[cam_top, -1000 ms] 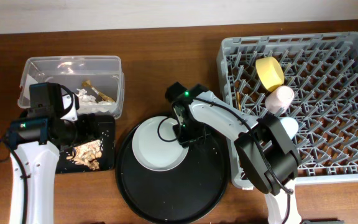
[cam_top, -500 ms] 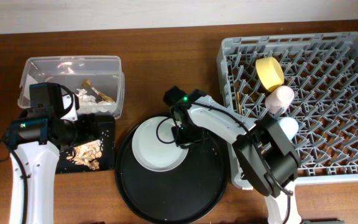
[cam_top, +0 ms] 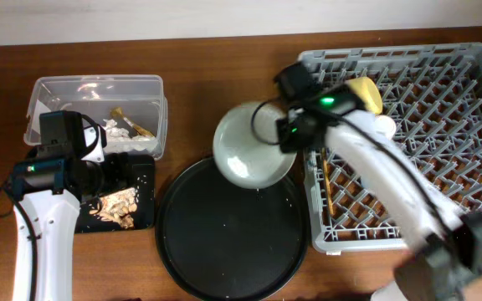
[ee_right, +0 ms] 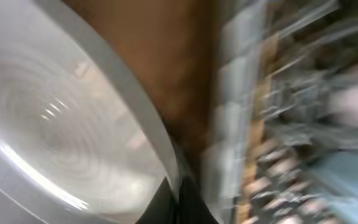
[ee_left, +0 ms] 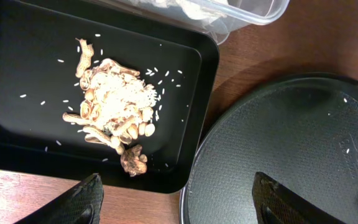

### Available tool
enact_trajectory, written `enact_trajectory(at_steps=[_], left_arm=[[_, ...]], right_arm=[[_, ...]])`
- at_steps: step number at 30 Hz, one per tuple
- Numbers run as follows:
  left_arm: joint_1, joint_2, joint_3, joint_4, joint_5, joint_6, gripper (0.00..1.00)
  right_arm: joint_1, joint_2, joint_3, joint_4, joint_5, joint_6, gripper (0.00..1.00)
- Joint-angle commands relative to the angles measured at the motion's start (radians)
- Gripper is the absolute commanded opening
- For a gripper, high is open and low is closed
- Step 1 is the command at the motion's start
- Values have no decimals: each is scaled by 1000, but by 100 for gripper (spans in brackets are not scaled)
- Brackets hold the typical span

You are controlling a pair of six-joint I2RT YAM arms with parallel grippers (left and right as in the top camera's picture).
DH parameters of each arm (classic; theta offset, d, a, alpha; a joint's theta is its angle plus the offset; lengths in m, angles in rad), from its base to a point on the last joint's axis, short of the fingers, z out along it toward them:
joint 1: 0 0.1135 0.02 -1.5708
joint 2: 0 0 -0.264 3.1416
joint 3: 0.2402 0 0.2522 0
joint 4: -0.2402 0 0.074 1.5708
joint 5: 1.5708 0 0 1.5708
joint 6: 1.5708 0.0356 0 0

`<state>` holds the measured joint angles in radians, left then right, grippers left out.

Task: Sort waste into correct bins and load items into the dishwasher rack
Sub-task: 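Carry the white plate to the rack and stand it upright at left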

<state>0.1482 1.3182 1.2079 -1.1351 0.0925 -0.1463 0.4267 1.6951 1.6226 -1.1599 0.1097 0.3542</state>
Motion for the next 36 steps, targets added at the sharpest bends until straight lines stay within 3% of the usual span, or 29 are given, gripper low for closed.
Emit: enact_trajectory(at_steps=[1, 4, 5, 17, 30, 36], left_arm=[[3, -11, 3, 1, -4, -2, 76], [3, -11, 3, 1, -4, -2, 76], [3, -11, 3, 1, -4, -2, 76], [3, -10, 3, 5, -4, -2, 76], [3, -11, 3, 5, -4, -2, 76], [3, -11, 3, 5, -4, -2, 76]], right_arm=[[-42, -118, 44, 29, 381, -5, 4], [-49, -130, 43, 45, 740, 55, 4], [-49, -123, 43, 45, 774, 60, 4], [-89, 73, 43, 41, 837, 100, 4], [-87, 96, 40, -24, 271, 100, 5], [-87, 95, 40, -92, 156, 100, 5]])
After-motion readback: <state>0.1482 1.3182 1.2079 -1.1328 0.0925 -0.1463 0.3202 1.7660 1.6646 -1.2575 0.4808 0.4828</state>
